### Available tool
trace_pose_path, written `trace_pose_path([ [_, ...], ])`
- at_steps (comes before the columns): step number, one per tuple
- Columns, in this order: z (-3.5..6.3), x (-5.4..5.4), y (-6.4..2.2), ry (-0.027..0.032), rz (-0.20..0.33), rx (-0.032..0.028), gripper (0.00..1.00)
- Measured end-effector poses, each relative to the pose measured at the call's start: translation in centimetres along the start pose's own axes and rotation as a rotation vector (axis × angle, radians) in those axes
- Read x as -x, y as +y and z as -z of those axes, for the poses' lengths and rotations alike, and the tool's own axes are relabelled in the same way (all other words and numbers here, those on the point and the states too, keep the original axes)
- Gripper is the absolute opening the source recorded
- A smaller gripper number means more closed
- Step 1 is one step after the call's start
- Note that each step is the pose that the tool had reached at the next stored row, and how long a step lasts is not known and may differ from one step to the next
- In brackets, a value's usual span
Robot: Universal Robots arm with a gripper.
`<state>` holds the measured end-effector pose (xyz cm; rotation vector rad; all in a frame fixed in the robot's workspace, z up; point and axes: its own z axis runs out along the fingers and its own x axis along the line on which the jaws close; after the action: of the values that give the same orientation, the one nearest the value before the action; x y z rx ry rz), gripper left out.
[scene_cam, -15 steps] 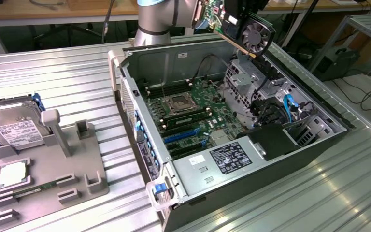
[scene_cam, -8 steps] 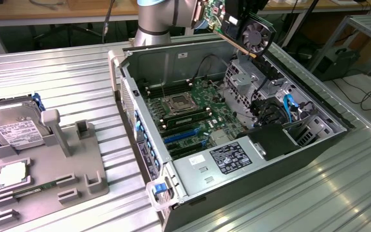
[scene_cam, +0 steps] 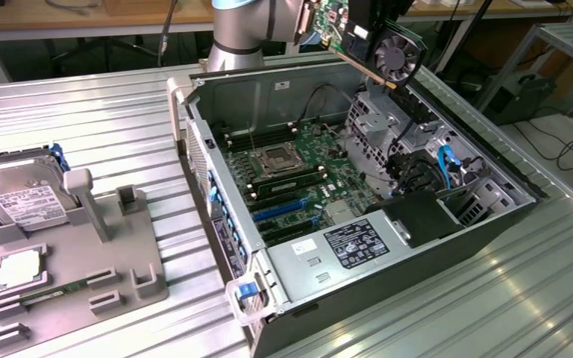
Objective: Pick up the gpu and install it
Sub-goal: 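Insert the gpu into the slot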
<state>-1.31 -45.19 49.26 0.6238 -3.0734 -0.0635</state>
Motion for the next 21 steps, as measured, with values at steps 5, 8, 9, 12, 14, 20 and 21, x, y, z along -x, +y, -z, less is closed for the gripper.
trace_pose_path([
  [5, 0.00, 0.00, -0.01, 0.0000, 0.000, 0.0002, 0.28],
  [8, 0.00, 0.00, -0.01, 0.0000, 0.000, 0.0002, 0.28],
  [9, 0.00, 0.00, -0.01, 0.0000, 0.002, 0.0002, 0.28],
  [12, 0.00, -0.01, -0.01, 0.0008, 0.019, 0.0002, 0.28],
  [14, 0.00, -0.01, -0.01, 0.0021, 0.054, 0.0004, 0.28],
  [20, 0.00, -0.02, 0.00, 0.0055, 0.135, 0.0006, 0.28],
  [21, 0.00, -0.02, 0.00, 0.0059, 0.146, 0.0007, 0.28],
])
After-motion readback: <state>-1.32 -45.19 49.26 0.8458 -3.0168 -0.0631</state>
